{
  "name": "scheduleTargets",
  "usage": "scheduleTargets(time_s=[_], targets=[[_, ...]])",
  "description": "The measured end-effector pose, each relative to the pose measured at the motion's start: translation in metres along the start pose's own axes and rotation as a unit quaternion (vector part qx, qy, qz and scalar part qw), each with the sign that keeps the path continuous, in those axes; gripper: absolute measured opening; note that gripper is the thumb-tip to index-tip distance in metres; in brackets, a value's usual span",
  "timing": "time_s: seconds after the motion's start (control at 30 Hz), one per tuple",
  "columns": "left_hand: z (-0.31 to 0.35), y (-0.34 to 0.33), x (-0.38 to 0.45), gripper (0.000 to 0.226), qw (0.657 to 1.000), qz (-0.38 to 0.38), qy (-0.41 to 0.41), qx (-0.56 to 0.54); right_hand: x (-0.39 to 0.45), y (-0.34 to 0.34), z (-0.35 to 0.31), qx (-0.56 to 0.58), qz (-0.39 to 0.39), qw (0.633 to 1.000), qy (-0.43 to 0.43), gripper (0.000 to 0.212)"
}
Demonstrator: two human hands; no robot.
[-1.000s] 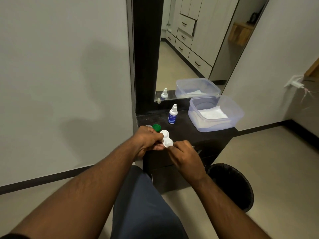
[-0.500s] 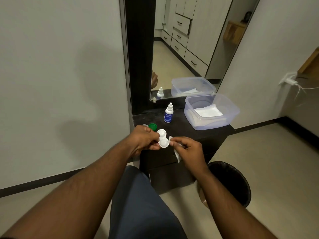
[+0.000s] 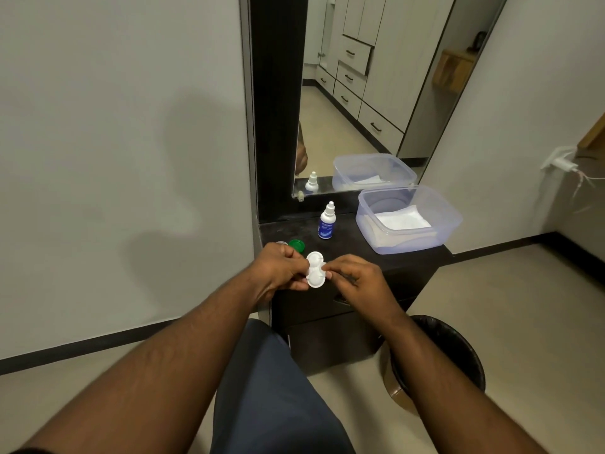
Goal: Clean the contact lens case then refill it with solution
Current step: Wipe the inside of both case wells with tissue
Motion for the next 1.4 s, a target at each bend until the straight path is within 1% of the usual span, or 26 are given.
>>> scheduleTargets(time_s=[0.13, 0.3, 0.53, 0.7, 0.83, 0.97, 1.07, 1.2, 1.33, 1.4], targets=[[0.001, -0.001, -0.001, 0.008, 1.0, -0.004, -0.012, 0.012, -0.004, 0.005, 0.0, -0.043, -0.011, 0.999, 0.022, 0.013], [0.002, -0.001, -0.003, 0.009, 1.0, -0.014, -0.012, 0.006, 0.007, 0.008, -0.007, -0.05, 0.023, 0.998, 0.026, 0.016], [0.0, -0.001, -0.003, 0.013, 1.0, -0.013, -0.021, 0.005, 0.008, 0.005, -0.007, -0.116, 0.008, 0.993, 0.025, 0.016], [0.0, -0.002, -0.002, 0.007, 0.999, 0.007, -0.028, 0.014, 0.01, 0.001, -0.005, -0.098, 0.02, 0.995, 0.006, 0.015], [0.0, -0.003, 0.0, 0.009, 1.0, 0.008, -0.021, 0.012, 0.013, 0.003, -0.005, -0.106, -0.015, 0.993, 0.039, 0.013], [0.0, -0.003, 0.002, 0.009, 1.0, 0.006, -0.009, 0.017, 0.013, 0.004, -0.004, -0.117, -0.004, 0.992, 0.041, 0.012], [0.001, -0.003, 0.002, 0.009, 1.0, 0.005, -0.008, 0.01, 0.013, 0.0, -0.005, -0.112, -0.013, 0.992, 0.047, 0.011], [-0.003, -0.001, 0.004, 0.009, 1.0, 0.007, -0.005, 0.004, 0.014, -0.001, 0.0, -0.124, -0.006, 0.992, 0.02, 0.011], [-0.003, -0.001, 0.008, 0.008, 1.0, 0.017, -0.003, 0.003, 0.014, -0.007, -0.005, -0.114, -0.038, 0.992, 0.034, 0.01], [-0.004, -0.001, 0.009, 0.009, 1.0, 0.017, -0.002, 0.002, 0.016, -0.007, -0.005, -0.118, -0.041, 0.991, 0.038, 0.01]])
Point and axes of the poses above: each hand's wrist, its own x-axis towards the middle knuckle, its own y-axis out of the back of the hand, z = x × y, the point moved 7 cm from there along x, towards the middle knuckle, and after that the axes turned 5 degrees about y, right-handed, at the moved point
